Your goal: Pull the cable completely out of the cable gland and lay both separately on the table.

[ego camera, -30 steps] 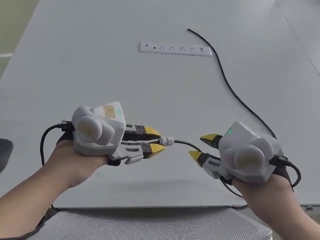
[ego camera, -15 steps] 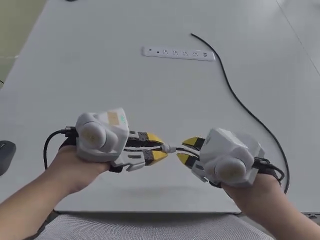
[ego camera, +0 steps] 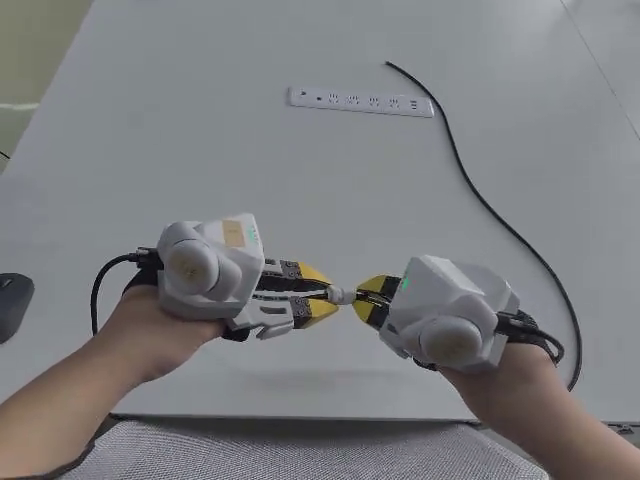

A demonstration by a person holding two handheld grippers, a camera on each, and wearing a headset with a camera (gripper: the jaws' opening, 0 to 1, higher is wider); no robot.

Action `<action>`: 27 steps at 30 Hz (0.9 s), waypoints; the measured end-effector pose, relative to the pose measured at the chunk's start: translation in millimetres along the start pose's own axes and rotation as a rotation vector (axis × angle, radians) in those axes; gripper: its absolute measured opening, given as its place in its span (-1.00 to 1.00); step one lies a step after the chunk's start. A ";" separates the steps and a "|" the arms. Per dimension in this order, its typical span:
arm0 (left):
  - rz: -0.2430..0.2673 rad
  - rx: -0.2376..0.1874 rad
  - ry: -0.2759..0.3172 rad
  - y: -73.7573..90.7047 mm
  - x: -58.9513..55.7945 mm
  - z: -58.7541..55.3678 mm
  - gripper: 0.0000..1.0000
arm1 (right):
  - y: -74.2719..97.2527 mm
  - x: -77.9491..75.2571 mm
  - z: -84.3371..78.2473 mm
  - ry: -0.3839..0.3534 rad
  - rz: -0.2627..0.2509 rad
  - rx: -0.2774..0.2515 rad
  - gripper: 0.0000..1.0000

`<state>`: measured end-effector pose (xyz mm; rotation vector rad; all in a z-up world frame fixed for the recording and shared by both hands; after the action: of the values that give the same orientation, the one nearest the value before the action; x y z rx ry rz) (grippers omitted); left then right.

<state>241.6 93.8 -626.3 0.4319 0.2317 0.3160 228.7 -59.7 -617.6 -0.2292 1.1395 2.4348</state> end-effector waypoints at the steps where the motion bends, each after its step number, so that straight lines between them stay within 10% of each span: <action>1: 0.000 -0.003 0.002 -0.1 -0.1 0.3 -0.70 | 0.1 -0.3 -0.3 -0.003 -0.003 0.001 -0.98; 27: 0.010 -0.030 0.008 1.5 1.1 4.5 -0.70 | 4.3 -13.3 -35.6 -0.359 -0.073 0.034 -1.00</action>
<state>243.6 93.9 -621.8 0.4019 0.2323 0.3308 237.3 -93.6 -633.4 0.1689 0.9918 2.2707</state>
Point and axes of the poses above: the centre of the closed fingertips' face, and the gripper's own axes: y roughly backward along the fingers, x roughly to its left, z roughly out of its top, the point moved 10 cm from there along y, roughly backward along the fingers, and after that the axes turned 4 degrees about y, right-handed, at the moved point
